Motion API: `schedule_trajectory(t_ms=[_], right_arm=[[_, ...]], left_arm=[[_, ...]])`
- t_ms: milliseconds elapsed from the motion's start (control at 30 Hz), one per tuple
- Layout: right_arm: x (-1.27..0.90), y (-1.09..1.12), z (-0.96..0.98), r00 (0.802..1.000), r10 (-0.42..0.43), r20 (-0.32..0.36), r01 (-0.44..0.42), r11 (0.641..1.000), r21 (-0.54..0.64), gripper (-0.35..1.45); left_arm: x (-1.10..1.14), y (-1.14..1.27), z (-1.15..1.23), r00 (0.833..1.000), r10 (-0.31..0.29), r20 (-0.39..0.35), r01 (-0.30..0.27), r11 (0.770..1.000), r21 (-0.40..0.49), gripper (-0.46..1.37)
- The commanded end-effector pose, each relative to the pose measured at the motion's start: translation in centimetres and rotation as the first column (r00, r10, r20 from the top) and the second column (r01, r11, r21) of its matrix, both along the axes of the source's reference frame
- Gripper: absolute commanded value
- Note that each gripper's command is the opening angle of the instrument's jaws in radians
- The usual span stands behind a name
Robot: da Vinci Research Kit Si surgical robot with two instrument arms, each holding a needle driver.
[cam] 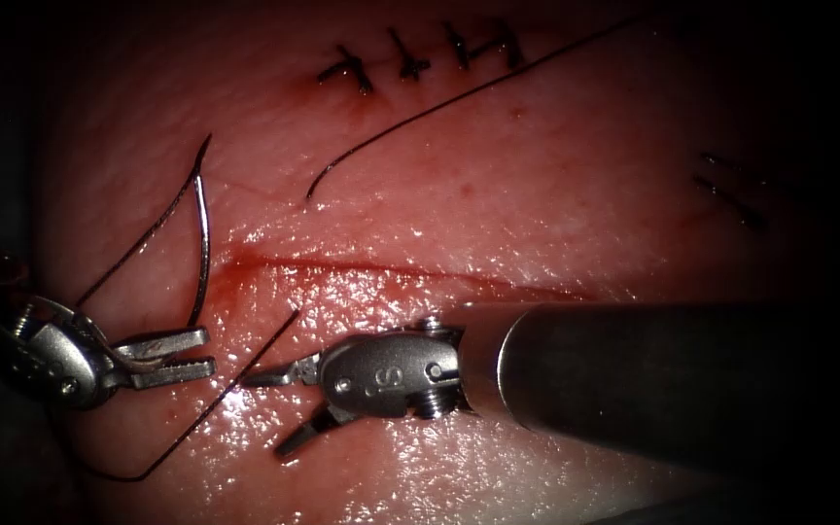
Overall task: Wound Closure
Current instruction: Pull suture through incision until only a short tail is left above wound
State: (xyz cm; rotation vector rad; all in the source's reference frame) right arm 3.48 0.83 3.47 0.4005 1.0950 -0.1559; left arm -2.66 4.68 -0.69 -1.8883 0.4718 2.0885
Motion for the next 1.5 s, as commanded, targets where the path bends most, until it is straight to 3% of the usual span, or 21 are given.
schedule_trajectory(t_ms=[33,367,500,567,767,1033,1500], right_arm=[[-0.01,0.0,-0.01,1.0,-0.001,-0.001,0.001,1.0,0.0,0.66],[-0.23,-0.08,-0.15,1.0,-0.018,-0.004,0.018,1.0,-0.004,0.69],[-0.39,-0.01,-0.23,0.999,0.032,0.007,-0.032,0.999,-0.022,0.74],[-0.48,0.09,-0.3,0.992,0.124,0.04,-0.122,0.992,-0.038,1.05],[-0.59,0.34,-0.41,0.982,0.183,0.041,-0.181,0.983,-0.042,1.0],[-0.51,0.53,-0.43,0.978,0.21,-0.007,-0.21,0.976,-0.051,0.79],[-0.23,0.66,-0.11,0.979,0.192,-0.069,-0.195,0.98,-0.042,0.72]], left_arm=[[0.0,0.0,0.0,1.0,0.01,0.0,-0.01,1.0,0.001,-0.35],[0.01,0.04,-0.02,1.0,0.009,-0.001,-0.009,1.0,-0.005,-0.35],[0.01,0.08,-0.04,1.0,0.01,-0.004,-0.01,1.0,-0.01,-0.35],[0.01,0.09,-0.06,1.0,0.01,-0.006,-0.01,1.0,-0.012,-0.35],[0.02,0.14,-0.09,1.0,0.013,-0.006,-0.013,1.0,-0.016,-0.35],[0.04,0.17,-0.13,1.0,0.014,-0.01,-0.014,1.0,-0.019,-0.35],[0.1,0.24,-0.2,1.0,0.015,-0.013,-0.015,0.999,-0.033,-0.35]])
